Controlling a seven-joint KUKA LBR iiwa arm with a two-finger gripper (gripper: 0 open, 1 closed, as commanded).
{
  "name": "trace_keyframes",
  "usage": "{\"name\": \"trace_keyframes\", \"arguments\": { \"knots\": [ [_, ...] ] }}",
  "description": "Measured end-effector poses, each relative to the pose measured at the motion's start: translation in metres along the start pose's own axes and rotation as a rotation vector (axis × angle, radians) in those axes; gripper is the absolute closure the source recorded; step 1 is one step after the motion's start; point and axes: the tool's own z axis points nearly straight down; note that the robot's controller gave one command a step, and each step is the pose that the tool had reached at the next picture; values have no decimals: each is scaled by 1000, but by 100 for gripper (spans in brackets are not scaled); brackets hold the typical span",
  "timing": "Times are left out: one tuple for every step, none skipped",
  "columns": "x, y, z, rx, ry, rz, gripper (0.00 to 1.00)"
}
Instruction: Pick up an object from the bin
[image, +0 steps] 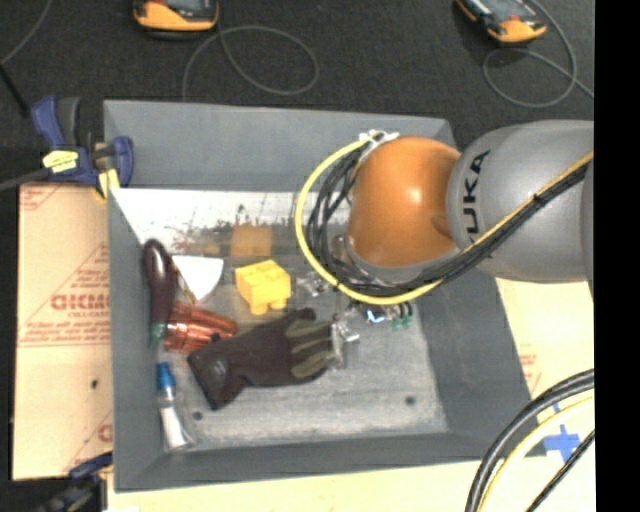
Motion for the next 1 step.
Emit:
{"name": "trace_keyframes", "arguments": {
  "knots": [
    [-14,8,5,1,-3,-107,0]
  ]
}}
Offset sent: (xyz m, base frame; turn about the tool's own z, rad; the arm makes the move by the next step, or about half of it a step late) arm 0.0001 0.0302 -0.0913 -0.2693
